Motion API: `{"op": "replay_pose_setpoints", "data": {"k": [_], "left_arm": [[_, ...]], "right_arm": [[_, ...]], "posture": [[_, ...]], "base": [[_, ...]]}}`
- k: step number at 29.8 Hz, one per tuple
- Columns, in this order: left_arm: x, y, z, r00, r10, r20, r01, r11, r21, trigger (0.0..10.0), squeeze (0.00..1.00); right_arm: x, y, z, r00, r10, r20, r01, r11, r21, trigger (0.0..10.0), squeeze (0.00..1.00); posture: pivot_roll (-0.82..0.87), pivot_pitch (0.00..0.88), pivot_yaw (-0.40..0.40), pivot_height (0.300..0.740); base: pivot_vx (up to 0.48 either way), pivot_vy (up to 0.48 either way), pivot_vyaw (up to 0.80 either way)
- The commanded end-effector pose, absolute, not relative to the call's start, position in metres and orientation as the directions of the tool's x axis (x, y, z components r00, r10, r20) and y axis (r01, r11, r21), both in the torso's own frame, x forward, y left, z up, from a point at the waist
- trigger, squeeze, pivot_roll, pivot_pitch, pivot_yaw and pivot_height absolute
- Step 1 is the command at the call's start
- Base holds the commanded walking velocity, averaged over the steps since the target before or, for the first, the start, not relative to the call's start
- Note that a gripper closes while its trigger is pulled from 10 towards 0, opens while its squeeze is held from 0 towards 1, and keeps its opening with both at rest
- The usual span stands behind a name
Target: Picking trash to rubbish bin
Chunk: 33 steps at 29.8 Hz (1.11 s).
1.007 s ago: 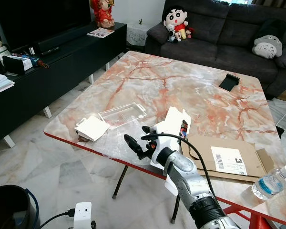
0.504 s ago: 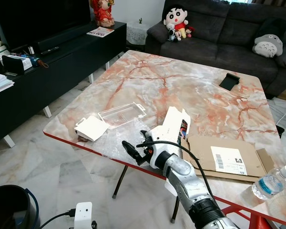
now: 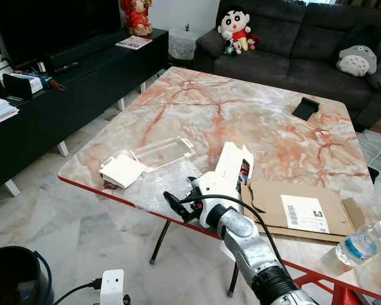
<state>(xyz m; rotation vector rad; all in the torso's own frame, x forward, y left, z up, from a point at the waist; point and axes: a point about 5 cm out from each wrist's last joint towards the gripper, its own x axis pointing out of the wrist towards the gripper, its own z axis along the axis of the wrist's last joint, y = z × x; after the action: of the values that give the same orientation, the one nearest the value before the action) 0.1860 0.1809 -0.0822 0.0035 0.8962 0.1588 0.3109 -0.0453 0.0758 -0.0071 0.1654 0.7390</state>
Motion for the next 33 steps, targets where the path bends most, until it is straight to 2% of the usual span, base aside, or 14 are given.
{"op": "replay_pose_setpoints", "data": {"k": [1,33], "left_arm": [[0.1839,0.1783,-0.0839,0.600,0.131,-0.789,-0.131,0.989,0.065,10.0,0.00],[0.1879,0.1751,-0.0824,0.607,0.108,-0.787,-0.088,0.994,0.069,10.0,0.00]], "right_arm": [[0.3139,-0.0462,0.0770,0.729,0.665,-0.160,-0.671,0.741,0.024,0.0,0.00],[0.3116,-0.0437,0.0725,0.711,0.682,-0.175,-0.698,0.714,-0.051,0.0,0.00]], "posture": [[-0.03,0.000,-0.102,0.740],[-0.04,0.000,-0.089,0.740]], "base": [[0.000,0.000,0.00],[0.000,0.000,0.00]]}}
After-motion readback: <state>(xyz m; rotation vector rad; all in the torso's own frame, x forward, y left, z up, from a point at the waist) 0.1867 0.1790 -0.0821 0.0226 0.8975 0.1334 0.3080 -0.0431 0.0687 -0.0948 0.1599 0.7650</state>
